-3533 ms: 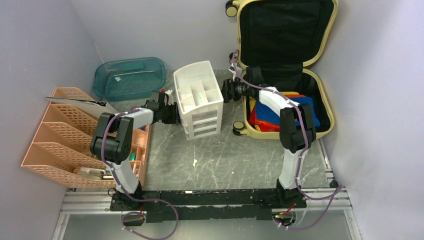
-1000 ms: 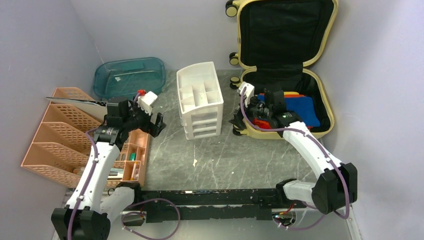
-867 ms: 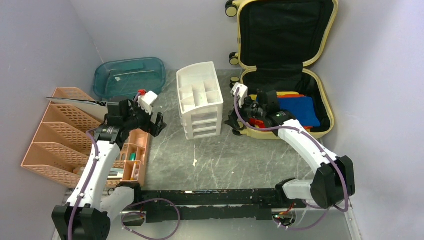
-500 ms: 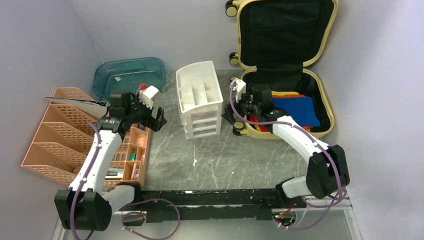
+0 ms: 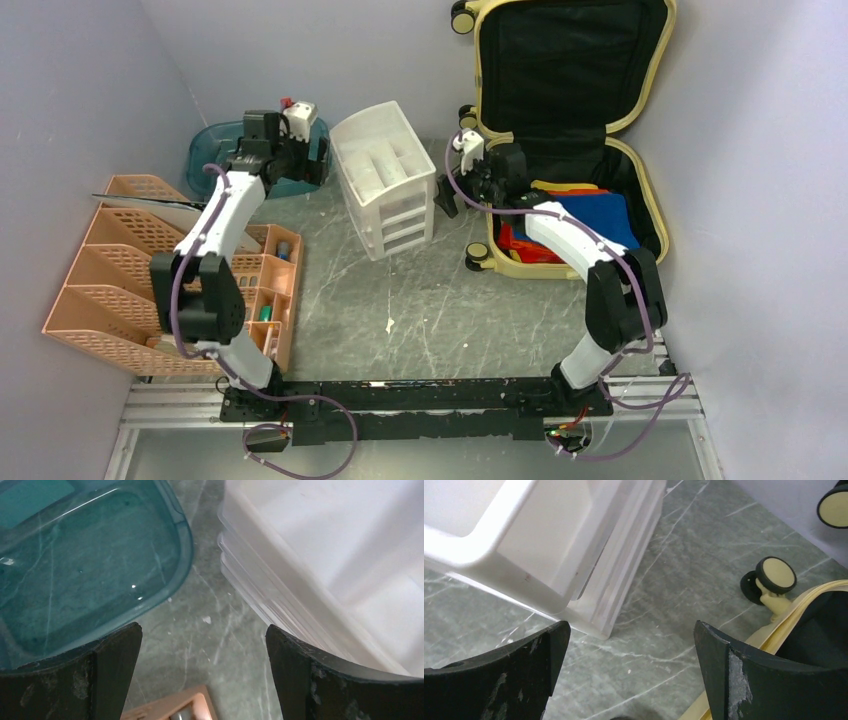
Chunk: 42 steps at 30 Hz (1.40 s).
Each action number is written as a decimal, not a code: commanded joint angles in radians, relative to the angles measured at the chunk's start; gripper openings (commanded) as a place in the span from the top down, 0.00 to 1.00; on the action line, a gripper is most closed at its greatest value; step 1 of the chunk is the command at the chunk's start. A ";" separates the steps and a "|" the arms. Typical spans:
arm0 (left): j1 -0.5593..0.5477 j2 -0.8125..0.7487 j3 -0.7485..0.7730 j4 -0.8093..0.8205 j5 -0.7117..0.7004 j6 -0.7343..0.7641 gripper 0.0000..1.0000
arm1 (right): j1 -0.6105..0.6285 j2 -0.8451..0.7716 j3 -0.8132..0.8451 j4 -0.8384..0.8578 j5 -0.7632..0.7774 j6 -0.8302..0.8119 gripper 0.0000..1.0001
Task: Open, take out, and arrange the luggage
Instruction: Adjust the storage box at the center of the board.
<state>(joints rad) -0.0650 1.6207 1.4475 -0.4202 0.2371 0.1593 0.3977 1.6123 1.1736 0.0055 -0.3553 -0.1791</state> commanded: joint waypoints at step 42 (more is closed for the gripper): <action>-0.089 0.014 -0.179 0.235 0.212 -0.277 0.04 | -0.037 0.196 0.543 -0.390 -0.157 0.079 0.00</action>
<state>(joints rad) -0.1459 1.6192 1.2476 -0.2588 0.4007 -0.0574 0.3534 1.7744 1.6279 -0.3725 -0.6014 -0.1059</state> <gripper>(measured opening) 0.963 0.997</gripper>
